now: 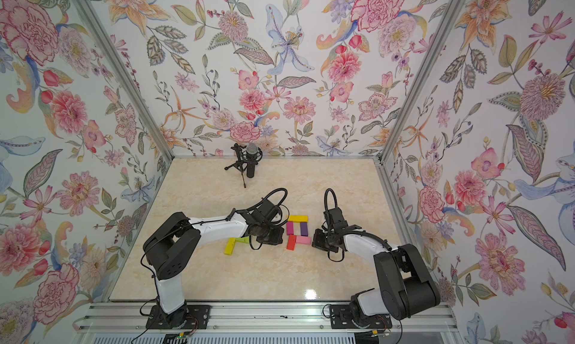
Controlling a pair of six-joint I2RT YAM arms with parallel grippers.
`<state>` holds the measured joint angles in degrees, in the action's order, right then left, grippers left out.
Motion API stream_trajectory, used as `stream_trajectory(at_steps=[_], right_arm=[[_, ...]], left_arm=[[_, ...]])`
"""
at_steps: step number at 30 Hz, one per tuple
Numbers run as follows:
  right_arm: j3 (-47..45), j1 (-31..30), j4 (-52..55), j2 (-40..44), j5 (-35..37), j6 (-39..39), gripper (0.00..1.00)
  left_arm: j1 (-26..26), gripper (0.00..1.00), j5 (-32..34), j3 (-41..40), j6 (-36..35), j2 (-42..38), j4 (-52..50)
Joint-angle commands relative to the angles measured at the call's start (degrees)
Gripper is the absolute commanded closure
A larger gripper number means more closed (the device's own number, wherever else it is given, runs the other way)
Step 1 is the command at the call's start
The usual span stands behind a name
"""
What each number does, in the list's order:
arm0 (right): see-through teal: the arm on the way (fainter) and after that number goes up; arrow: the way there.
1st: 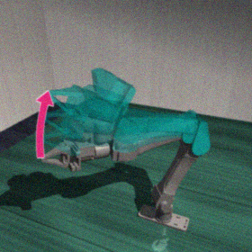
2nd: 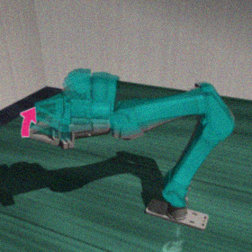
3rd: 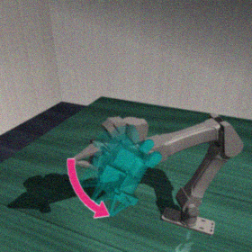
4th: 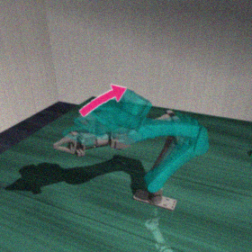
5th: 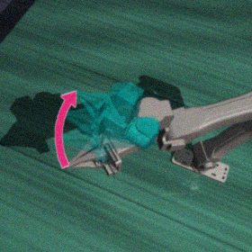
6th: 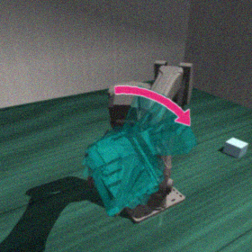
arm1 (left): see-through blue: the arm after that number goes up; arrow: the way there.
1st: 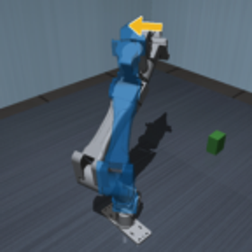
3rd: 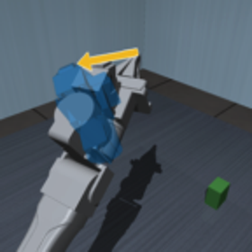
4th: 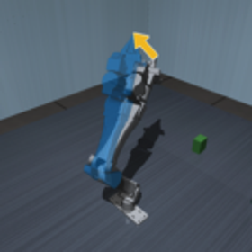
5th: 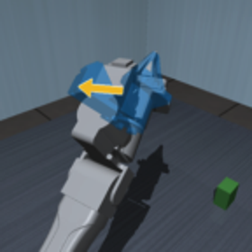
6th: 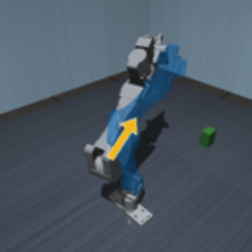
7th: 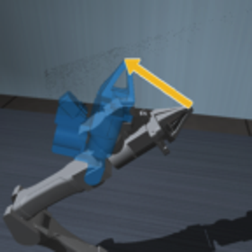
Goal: Assemble the letter p with building blocks
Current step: Assemble the building block at the center of the board.
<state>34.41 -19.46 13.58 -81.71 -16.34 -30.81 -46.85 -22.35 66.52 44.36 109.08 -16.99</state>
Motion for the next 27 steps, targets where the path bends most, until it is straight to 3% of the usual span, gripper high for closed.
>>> stream_trajectory(at_steps=[1, 27], right_arm=[[0.8, -0.1, -1.7, -1.5, -1.3, 0.7, 1.0], [3.2, -1.8, -4.7, -6.5, -2.7, 0.0, 1.0]], left_arm=[[-0.8, 1.0, -0.9, 1.4, -0.2, 0.8, -0.5], [-1.5, 1.0, -2.1, 1.0, -0.8, 2.0, -0.5]])
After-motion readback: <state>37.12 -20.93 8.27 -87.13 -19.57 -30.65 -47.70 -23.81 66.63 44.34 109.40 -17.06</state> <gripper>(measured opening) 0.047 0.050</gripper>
